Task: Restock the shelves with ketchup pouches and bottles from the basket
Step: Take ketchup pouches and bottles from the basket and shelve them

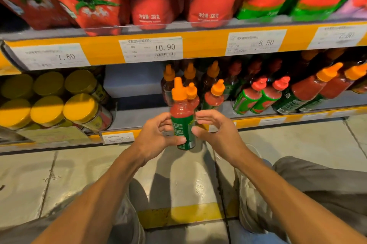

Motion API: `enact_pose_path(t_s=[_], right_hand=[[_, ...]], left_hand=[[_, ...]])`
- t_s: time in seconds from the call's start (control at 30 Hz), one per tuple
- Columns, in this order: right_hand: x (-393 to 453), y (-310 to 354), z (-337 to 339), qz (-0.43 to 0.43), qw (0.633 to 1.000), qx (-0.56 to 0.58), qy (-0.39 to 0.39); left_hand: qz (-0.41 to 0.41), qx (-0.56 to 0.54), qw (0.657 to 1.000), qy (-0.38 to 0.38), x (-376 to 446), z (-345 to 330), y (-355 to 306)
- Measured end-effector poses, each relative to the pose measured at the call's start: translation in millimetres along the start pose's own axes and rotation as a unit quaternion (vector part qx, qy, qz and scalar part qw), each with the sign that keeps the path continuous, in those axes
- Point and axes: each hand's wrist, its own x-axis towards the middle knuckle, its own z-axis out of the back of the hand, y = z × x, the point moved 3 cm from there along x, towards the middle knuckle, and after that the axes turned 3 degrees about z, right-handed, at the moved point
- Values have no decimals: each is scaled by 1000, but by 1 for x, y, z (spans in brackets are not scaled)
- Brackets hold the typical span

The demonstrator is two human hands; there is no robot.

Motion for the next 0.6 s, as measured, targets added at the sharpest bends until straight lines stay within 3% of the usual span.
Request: enact_pose_path(t_s=[0.1, 0.17, 0.3, 0.43, 0.6], right_hand=[[2, -11, 19, -9, 988, 0, -152], [5, -19, 31, -14, 979, -22, -204], [22, -29, 39, -54, 980, -88, -168], [43, -29, 36, -62, 989, -68, -113], [56, -31, 40, -60, 988, -87, -114]], left_hand=[[-9, -12, 993, -118, 2, 10, 14], [-6, 4, 982, -190, 6, 18, 23], [-31, 68, 960, -268, 16, 25, 29], [-47, 82, 957, -274, 33, 20, 28], [-37, 94, 954, -281, 56, 14, 26]])
